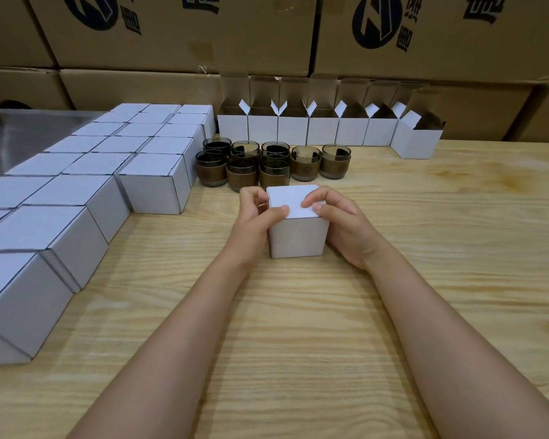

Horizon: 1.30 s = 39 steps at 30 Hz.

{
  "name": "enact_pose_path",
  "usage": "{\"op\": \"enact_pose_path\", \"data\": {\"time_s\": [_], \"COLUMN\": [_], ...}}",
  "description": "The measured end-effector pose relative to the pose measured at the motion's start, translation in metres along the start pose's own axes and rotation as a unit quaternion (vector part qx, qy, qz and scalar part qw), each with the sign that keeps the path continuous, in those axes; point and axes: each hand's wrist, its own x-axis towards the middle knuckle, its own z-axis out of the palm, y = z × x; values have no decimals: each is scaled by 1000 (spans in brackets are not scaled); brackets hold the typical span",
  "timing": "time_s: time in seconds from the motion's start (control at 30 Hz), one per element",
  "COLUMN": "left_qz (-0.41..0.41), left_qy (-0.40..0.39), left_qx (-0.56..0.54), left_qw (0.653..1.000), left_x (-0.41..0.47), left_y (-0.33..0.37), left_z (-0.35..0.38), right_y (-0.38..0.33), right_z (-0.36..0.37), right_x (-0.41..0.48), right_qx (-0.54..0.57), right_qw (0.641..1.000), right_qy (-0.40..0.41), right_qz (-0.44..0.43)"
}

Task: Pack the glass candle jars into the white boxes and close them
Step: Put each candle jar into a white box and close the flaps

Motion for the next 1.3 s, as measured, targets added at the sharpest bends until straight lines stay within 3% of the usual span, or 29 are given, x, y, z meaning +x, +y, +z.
{"op": "enact_pose_path", "data": {"time_s": [0.17, 0.23, 0.27, 0.33, 0.4, 0.43, 0.53, 0.67, 0.87, 1.0, 1.3], "left_qz": [34, 123, 198, 339, 410, 411, 370, 337, 229, 180, 153], "left_qy": [-16, 24, 62, 99, 94, 93, 118, 149, 177, 207, 249], "left_qx": [-7, 106, 216, 428, 548, 588, 659, 678, 726, 722, 685], "left_qw": [999, 986, 954, 832, 723, 690, 644, 636, 624, 635, 667], "left_x": [-6, -10, -11, -12, -17, -19, -24, -30, -36, -40, -24], "left_y": [3, 4, 3, 0, -2, -3, 1, 13, 31, 37, 35], "left_z": [2, 2, 0, -2, 3, 7, 15, 3, -53, -94, -130], "right_y": [0, -1, 0, 1, 2, 1, 1, 2, 2, 1, 0], "right_z": [-4, -4, -4, -3, -3, -2, -1, -4, -6, -6, -3], "right_x": [-2, -1, -1, -1, -1, -1, 1, 5, 5, 4, 3], "right_qx": [71, 61, 52, 41, 34, 28, 22, 83, 91, 85, 82], "right_qw": [997, 998, 998, 999, 999, 999, 999, 993, 992, 993, 993], "right_qy": [-8, -8, -7, -7, -17, -23, -20, 25, 16, 14, 19], "right_qz": [29, 21, 17, 7, 1, 3, 25, 74, 86, 83, 84]}}
